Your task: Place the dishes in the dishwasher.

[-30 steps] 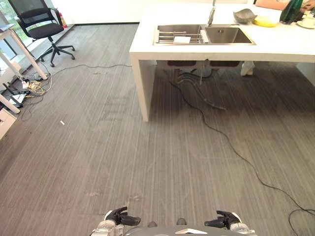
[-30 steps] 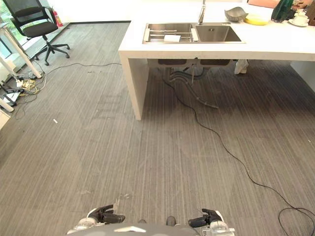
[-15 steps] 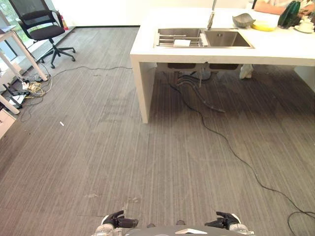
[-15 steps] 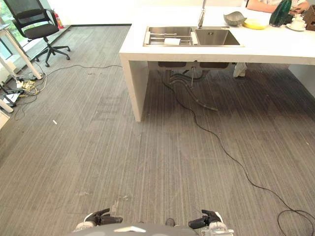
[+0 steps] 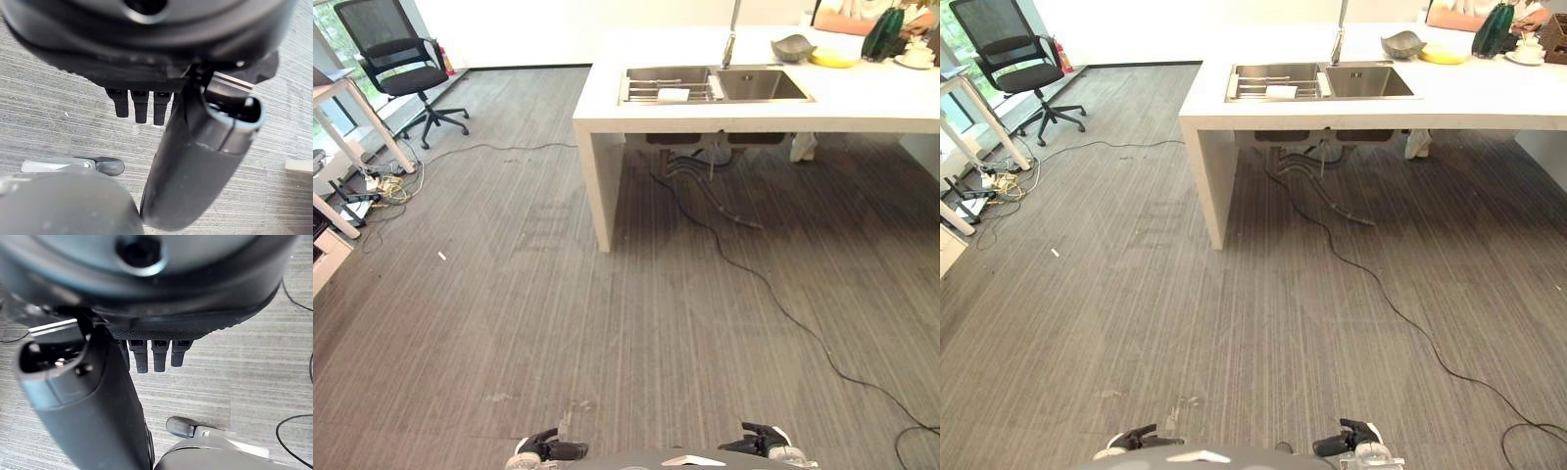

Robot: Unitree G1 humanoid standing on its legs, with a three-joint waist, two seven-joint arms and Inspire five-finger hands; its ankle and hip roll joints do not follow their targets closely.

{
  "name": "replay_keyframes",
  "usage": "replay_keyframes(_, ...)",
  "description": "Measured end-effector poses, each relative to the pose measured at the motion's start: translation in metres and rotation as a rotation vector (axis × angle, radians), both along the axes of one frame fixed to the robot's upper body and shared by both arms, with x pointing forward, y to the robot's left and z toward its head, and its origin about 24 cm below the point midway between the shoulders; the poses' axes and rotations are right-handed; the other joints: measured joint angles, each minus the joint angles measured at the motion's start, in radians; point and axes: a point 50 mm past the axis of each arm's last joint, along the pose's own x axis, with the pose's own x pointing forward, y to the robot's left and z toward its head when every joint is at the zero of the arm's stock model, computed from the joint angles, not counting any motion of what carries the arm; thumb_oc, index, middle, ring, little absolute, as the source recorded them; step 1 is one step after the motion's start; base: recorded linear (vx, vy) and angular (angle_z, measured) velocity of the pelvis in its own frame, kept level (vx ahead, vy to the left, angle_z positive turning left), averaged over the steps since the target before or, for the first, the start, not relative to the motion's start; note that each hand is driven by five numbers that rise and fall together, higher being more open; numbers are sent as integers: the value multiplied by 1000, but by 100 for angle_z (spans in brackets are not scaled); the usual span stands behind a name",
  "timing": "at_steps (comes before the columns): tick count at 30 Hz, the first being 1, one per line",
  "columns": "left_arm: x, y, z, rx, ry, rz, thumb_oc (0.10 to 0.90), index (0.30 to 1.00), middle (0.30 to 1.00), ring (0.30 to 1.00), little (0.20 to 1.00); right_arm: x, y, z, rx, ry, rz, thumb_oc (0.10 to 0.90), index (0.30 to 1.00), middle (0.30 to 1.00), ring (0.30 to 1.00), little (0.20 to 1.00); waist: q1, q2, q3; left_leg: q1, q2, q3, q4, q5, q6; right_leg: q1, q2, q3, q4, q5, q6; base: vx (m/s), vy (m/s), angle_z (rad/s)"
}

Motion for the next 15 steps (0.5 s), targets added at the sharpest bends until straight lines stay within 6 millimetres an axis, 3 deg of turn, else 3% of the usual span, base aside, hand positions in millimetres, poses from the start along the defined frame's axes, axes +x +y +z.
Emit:
replay_keyframes(3, 0, -1, 0, -7, -3, 25, 800, 900, 900, 900, 900, 0, -1, 0, -3, -1, -1, 800, 900, 900, 900, 900, 1, 3, 4, 1, 4, 0, 0, -1, -7, -4, 4, 0, 0, -3, -5, 17, -103, 0)
replay_keyframes(5, 2, 2, 1, -9, -16, 68, 800, 900, 900, 900, 900, 4, 0, 1, 0, -12, 0, 800, 900, 900, 900, 900, 4, -2, 15, -31, 8, 3, 44, -9, -31, -20, 8, 0, 2, -10, -13, -70, -176, 0)
replay_keyframes(7, 16, 8, 4, 4, -58, 119, 800, 900, 900, 900, 900, 16, 4, 3, 10, -35, -1, 800, 900, 900, 900, 900, 24, -36, 55, -160, -2, 15, 239, -32, -72, -65, -5, 2, 36, -23, -32, -35, -152, 2)
replay_keyframes(8, 29, 12, 8, 12, -90, 123, 800, 900, 900, 900, 900, 21, 4, 4, 11, -47, -6, 800, 900, 900, 900, 900, 24, -57, 73, -223, -7, 31, 336, -28, -95, -75, -25, -8, 33, -11, -39, 47, -152, 16)
replay_keyframes(9, 29, 14, 8, 16, -96, 156, 800, 900, 900, 900, 900, 22, 3, 4, 9, -46, -15, 800, 900, 900, 900, 900, 32, -75, 86, -274, -6, 60, 436, -10, -112, -59, -36, -14, 16, 3, -60, 110, -154, 23)
replay_keyframes(11, 47, 13, 13, 9, -161, 187, 800, 900, 900, 900, 900, 19, -2, 4, -8, -32, -36, 800, 900, 900, 900, 900, 62, -75, 123, -415, -1, 56, 687, 35, -131, -43, -40, -5, 23, -11, -78, 152, -24, 4)
replay_keyframes(13, 52, 13, 15, 15, -175, 180, 800, 900, 900, 900, 900, 22, -5, 5, -26, -28, -38, 800, 900, 900, 900, 900, 71, -75, 141, -429, 20, 131, 461, 44, -116, -25, -40, -9, 0, -26, -80, 342, 78, -7)
replay_keyframes(15, 40, 9, 10, 18, -125, 163, 800, 900, 900, 900, 900, 23, -10, 6, -40, -27, -37, 800, 900, 900, 900, 900, 57, -32, 144, -418, 41, 169, 169, 88, -126, 0, -6, -11, -1, -80, -66, 415, 94, 0)
